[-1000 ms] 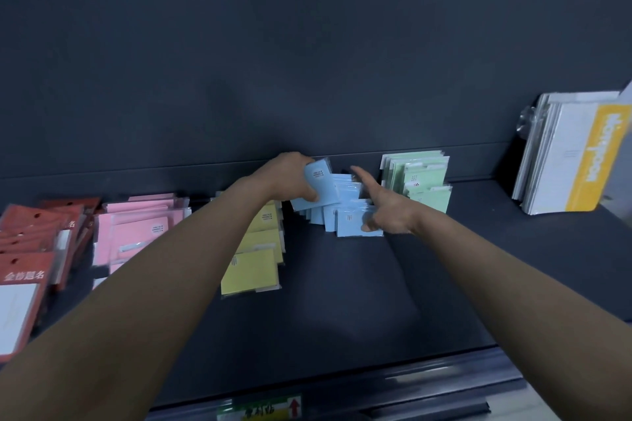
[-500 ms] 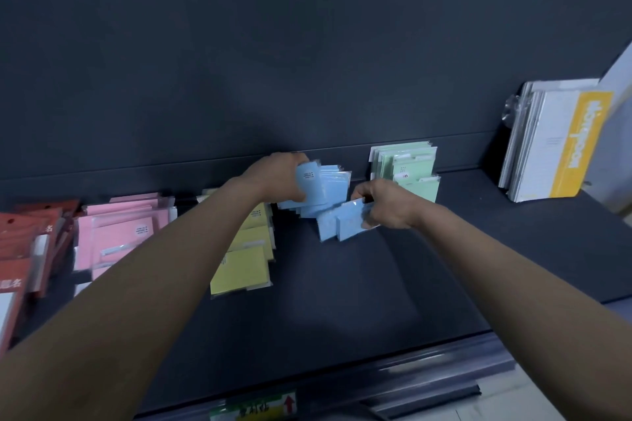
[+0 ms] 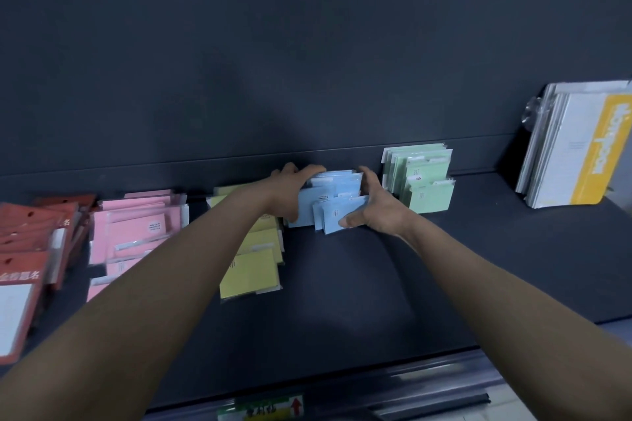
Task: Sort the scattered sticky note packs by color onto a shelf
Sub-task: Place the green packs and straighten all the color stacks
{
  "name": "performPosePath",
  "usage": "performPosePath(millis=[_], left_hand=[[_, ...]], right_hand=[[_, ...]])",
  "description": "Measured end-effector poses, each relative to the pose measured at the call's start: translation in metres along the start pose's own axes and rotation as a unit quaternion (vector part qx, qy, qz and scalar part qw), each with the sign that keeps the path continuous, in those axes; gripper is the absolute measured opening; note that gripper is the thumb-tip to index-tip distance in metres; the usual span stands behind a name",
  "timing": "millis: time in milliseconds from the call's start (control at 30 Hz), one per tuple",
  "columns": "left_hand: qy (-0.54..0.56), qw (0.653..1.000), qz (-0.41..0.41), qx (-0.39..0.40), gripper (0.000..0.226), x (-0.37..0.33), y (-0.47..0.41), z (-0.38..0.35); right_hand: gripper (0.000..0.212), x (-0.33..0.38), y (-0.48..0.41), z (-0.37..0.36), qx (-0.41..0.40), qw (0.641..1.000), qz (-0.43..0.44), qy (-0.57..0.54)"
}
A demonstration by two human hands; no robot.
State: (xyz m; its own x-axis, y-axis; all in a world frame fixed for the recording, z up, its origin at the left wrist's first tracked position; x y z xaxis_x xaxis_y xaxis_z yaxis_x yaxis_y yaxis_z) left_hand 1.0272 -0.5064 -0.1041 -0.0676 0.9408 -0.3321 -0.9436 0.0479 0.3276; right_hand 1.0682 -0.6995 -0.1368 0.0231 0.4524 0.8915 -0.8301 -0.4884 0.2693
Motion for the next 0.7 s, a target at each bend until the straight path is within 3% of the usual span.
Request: performPosePath(millis=[133,333,533,700], left_hand=[[0.032,0.999,0.008,-0.001,0.102,-0.001,-0.001,0.002],[0.128,0.990,-0.011,-0.051,0.111,-0.006,-0.004,-0.004],[0.163,0.986,0.035,0.026,0.101,0.003,-0.002,0.010],[0.202,0.977,0.054,0.031,0.084,0.012,-0.001,0.011]], right_hand=[[0.094,0.001,-0.001,-0.002,0.001,0.999,0.009,-0.033],[0.121,0.001,-0.011,-0.007,0.017,0.998,-0.012,-0.052],[0.115,-0.001,-0.018,-0.002,0.016,0.999,-0.019,-0.024],[0.104,-0.002,-0.018,0.002,0.032,0.999,-0.017,-0.024]])
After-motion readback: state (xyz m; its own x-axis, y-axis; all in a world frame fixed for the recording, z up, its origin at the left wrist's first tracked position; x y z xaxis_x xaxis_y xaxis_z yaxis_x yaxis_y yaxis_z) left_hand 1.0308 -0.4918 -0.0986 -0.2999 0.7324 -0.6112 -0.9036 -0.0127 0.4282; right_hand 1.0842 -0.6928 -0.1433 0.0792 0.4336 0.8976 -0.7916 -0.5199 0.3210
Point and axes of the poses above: each hand's wrist, its own y-axis away from the middle knuckle, its own z-axis out of the back of the hand, x = y × z, the point moved 1 cm from there along -y, towards the middle knuckle, and after that the axes turned 2 degrees about -y, right-handed, at the moved point
